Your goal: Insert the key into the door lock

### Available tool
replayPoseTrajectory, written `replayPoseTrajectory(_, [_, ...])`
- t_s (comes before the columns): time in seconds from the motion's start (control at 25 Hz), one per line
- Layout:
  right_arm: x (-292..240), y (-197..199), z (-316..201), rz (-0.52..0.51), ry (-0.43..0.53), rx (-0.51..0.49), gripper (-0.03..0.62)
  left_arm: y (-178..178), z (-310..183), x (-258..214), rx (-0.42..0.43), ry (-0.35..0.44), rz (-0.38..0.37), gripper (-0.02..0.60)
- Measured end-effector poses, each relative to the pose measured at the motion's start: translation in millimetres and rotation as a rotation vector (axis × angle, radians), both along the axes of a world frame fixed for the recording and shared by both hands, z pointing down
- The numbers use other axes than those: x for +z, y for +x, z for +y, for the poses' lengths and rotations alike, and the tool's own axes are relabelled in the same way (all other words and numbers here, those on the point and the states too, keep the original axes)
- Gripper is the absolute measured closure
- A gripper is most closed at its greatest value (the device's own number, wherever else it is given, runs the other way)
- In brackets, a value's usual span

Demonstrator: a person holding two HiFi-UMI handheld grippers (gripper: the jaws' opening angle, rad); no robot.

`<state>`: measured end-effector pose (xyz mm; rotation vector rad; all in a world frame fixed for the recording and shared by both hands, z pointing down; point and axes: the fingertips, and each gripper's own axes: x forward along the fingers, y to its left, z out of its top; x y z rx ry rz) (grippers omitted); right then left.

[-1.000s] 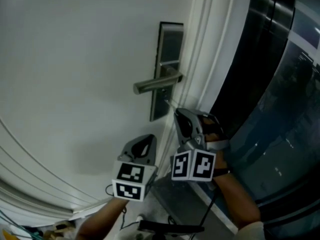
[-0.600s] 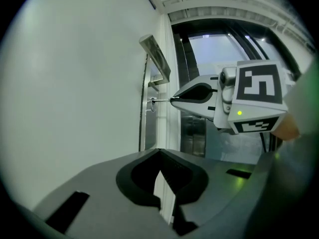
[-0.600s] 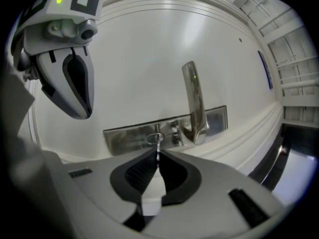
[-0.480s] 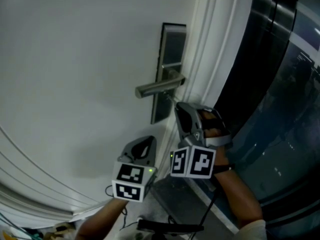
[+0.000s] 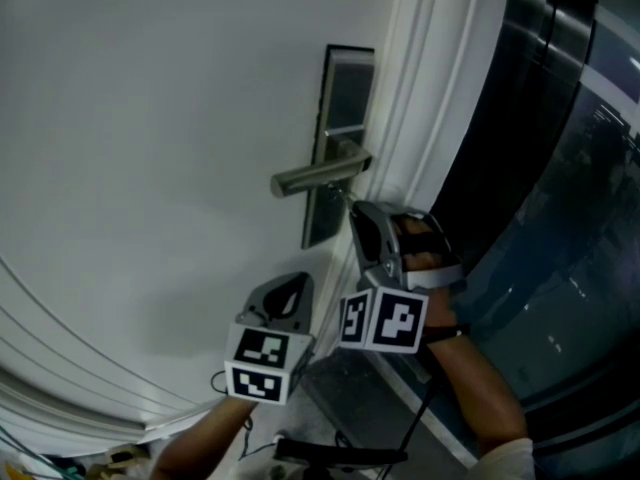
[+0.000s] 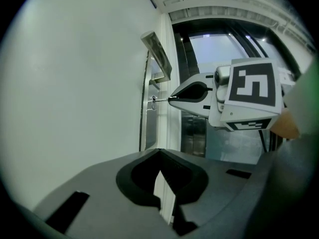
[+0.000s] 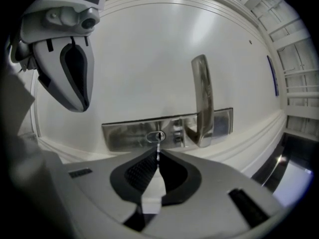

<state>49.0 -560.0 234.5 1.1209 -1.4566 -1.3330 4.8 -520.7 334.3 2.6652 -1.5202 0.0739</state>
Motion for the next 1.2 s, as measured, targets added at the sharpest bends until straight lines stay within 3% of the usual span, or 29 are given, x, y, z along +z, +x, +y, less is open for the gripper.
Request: replayPoseTrajectory(1.2, [-2,-11,-14,0.029,0.015,0.014,0.574,-7,8,6,-0.030,-0.015,0.005,0.578])
